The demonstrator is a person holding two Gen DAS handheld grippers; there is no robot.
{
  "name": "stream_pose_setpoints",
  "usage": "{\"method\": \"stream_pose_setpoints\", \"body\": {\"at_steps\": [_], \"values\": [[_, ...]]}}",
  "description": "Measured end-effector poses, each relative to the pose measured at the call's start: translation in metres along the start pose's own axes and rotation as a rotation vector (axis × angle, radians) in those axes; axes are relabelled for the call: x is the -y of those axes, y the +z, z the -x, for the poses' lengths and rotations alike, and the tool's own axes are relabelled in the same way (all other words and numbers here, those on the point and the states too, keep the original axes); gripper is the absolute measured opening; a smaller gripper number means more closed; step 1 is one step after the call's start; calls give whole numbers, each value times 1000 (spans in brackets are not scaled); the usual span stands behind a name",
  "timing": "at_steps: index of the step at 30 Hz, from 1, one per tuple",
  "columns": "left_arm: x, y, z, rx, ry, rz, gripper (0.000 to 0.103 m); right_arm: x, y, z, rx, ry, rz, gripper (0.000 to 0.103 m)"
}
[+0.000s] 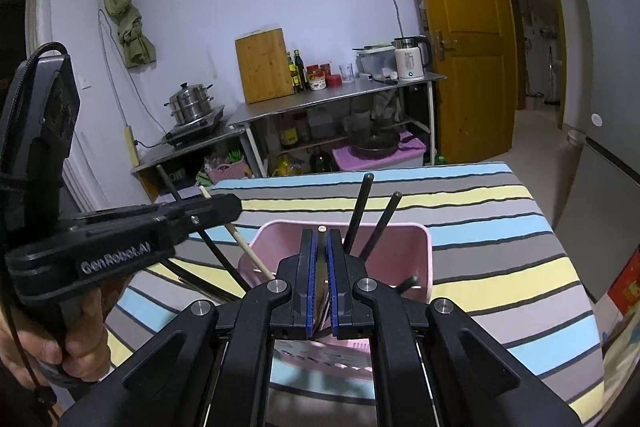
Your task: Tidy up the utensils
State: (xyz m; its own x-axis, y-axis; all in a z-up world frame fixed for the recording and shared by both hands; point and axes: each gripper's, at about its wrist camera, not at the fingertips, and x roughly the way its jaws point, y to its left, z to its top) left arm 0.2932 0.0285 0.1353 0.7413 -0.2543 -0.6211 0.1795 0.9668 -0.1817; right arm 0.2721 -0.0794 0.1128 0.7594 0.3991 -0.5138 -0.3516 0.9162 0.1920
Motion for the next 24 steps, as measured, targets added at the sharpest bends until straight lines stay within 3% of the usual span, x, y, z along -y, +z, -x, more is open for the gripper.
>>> {"method": "stream_pose_setpoints", "body": {"at_steps": [8,10,17,21,24], "values": [[1,2,8,6,-19,25,16,-1,7,8,-2,11,-2,6],[1,3,13,16,-22,26,17,-1,9,16,13,19,1,16],[6,4,37,49,-32,12,24,0,11,44,50,11,-2,16],[7,3,52,73,-17,0,36,2,8,61,61,0,-10,17],[6,2,64,86,-17,5,38,3,6,73,65,-7,-14,17]]}}
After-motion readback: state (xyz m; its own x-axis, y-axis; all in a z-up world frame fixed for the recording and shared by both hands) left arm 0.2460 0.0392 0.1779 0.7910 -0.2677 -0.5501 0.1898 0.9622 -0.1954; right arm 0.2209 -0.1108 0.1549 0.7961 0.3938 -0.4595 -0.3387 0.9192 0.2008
